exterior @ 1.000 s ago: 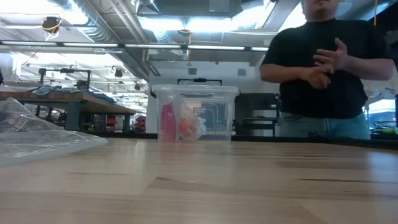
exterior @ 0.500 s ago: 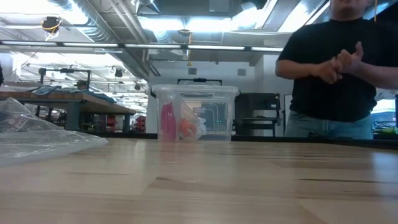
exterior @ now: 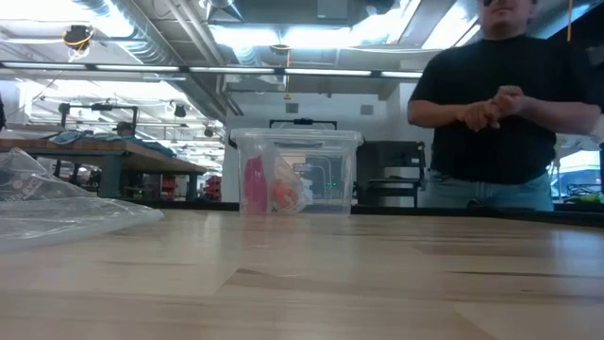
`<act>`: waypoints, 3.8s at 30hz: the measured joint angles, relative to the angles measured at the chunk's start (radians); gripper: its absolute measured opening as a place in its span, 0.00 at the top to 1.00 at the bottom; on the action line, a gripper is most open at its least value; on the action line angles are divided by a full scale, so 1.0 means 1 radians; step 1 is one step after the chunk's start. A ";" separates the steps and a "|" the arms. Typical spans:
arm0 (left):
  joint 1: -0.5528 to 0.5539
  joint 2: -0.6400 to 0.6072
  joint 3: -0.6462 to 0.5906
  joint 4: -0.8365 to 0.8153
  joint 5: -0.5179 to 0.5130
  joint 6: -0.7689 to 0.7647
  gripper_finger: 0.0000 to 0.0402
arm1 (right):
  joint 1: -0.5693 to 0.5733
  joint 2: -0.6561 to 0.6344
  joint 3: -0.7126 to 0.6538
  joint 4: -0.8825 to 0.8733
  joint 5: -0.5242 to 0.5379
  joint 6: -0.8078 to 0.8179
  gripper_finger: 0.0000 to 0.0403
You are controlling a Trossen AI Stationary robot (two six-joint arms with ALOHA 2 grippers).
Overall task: Roll bandage
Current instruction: Roll the green bandage
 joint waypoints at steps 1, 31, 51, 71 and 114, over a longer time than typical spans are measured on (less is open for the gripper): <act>0.000 0.000 0.000 0.000 0.000 0.000 0.98 | 0.000 0.003 0.001 0.006 -0.004 0.000 0.62; -0.046 -0.088 0.000 -0.039 -0.113 0.117 0.98 | 0.080 0.005 0.005 -0.020 0.000 -0.075 0.99; -0.040 -0.028 0.000 -0.020 -0.103 0.251 0.98 | 0.132 0.016 0.005 0.104 -0.085 -0.074 0.99; -0.026 0.034 0.002 0.017 -0.060 0.213 0.98 | 0.132 0.023 0.003 0.158 -0.008 -0.092 0.77; 0.004 0.049 -0.005 -0.365 -0.111 -0.002 0.98 | 0.255 0.099 0.004 -0.140 0.395 -0.277 0.58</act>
